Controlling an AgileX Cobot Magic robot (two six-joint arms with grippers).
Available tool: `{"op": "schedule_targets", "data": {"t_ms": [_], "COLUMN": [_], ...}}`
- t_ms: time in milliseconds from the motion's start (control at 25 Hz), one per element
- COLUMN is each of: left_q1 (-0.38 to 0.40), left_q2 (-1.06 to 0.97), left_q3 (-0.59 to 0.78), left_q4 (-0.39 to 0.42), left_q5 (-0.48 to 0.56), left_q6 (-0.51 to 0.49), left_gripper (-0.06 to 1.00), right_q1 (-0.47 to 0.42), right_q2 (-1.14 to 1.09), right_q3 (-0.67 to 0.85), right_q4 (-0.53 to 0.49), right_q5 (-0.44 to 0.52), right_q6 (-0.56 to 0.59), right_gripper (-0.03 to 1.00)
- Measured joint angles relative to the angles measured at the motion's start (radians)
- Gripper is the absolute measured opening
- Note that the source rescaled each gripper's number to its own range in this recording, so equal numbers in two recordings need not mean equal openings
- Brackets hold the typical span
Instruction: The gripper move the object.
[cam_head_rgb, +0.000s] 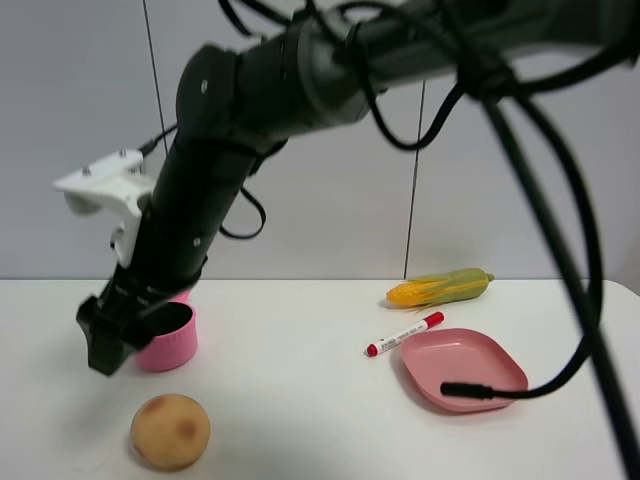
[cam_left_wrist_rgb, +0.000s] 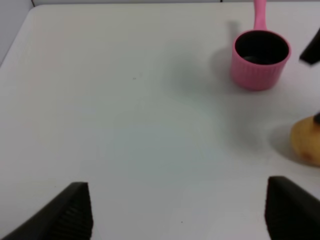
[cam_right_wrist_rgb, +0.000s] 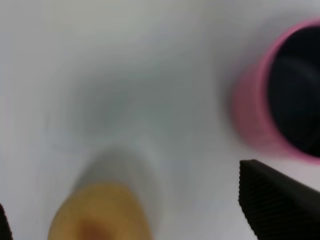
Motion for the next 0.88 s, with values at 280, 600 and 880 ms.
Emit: {"op": "schedule_targets", "data": {"t_ms": [280,600,880], "left_q1": [0.0,0.0,0.0], "left_q2": [0.0,0.0,0.0], "left_q3": [0.0,0.0,0.0], "left_q4": [0.0,0.0,0.0], "left_q5": [0.0,0.0,0.0], "left_q6": [0.0,0.0,0.0], "left_gripper": [1.0,1.0,1.0], "right_q1": [0.011,0.011,-0.024], "right_q2": [-0.281,-0.53,-0.64], "right_q3": [0.0,0.0,0.001], "right_q4": [-0.179,-0.379,-0.584], "right_q5": [-0.014,0.12,0.314], "right_q6": [0.196,0.355,0.512], "right_gripper": [0.99,0.97,0.96]}}
